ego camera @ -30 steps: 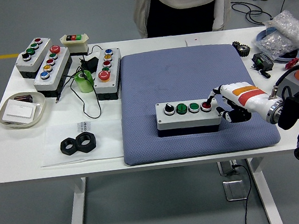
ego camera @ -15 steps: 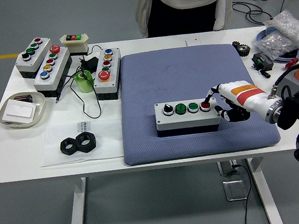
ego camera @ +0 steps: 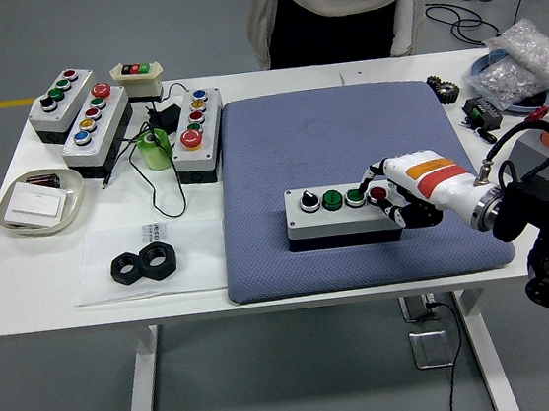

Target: Pick up the button,place it on the desk,press the button,press the button

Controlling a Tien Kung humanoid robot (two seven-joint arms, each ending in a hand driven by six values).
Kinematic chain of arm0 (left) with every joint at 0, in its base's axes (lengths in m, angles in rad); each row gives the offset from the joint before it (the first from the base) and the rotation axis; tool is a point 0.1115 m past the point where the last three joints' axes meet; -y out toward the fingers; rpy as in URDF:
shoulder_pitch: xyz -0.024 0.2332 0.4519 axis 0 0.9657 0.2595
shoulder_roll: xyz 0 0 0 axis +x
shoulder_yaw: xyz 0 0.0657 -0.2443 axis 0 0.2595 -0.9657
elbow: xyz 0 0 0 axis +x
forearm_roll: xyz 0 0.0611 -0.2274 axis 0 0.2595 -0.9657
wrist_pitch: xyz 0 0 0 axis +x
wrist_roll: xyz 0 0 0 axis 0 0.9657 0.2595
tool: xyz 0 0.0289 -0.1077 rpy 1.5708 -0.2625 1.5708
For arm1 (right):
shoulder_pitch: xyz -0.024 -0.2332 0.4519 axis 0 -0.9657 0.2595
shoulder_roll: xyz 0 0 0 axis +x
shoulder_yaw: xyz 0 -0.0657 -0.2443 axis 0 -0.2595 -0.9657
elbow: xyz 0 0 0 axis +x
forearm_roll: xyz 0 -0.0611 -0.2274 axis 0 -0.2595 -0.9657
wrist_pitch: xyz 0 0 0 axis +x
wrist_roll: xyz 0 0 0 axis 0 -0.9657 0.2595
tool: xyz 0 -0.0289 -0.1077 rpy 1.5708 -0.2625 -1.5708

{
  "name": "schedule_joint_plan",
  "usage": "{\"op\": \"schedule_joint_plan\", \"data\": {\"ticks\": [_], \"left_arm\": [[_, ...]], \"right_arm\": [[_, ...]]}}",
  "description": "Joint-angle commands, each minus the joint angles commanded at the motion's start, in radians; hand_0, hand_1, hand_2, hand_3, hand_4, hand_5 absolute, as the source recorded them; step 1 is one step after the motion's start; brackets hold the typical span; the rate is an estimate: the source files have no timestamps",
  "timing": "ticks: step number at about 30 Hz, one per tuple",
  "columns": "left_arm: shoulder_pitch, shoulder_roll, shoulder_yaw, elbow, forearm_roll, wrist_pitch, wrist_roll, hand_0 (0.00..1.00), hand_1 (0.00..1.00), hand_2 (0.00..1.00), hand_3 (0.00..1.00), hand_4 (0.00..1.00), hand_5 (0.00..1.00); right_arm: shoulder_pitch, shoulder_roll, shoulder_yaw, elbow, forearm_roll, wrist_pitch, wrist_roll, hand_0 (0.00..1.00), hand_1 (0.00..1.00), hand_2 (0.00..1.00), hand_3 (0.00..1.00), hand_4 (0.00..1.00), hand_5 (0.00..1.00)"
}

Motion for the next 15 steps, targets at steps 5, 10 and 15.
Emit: {"op": "schedule_joint_plan", "data": {"ticks": [5,10,15], "left_arm": [[0.0,0.0,0.0,0.0,0.0,0.0,0.0,0.738,0.773,0.846,0.762,0.525,0.998],[-0.001,0.0,0.001,0.0,0.0,0.0,0.0,0.738,0.773,0.846,0.761,0.525,0.998],[-0.002,-0.001,0.002,0.001,-0.004,0.001,-0.004,0.738,0.773,0.846,0.762,0.525,0.998]], "right_arm": [[0.009,0.005,-0.029,-0.017,0.0,0.013,-0.006,0.041,0.002,0.025,0.634,0.503,0.002],[0.01,0.009,-0.034,-0.02,-0.005,0.019,-0.013,0.041,0.002,0.025,0.635,0.505,0.002],[-0.01,0.0,0.03,0.009,-0.022,-0.014,-0.011,0.047,0.002,0.027,0.639,0.515,0.002]]}}
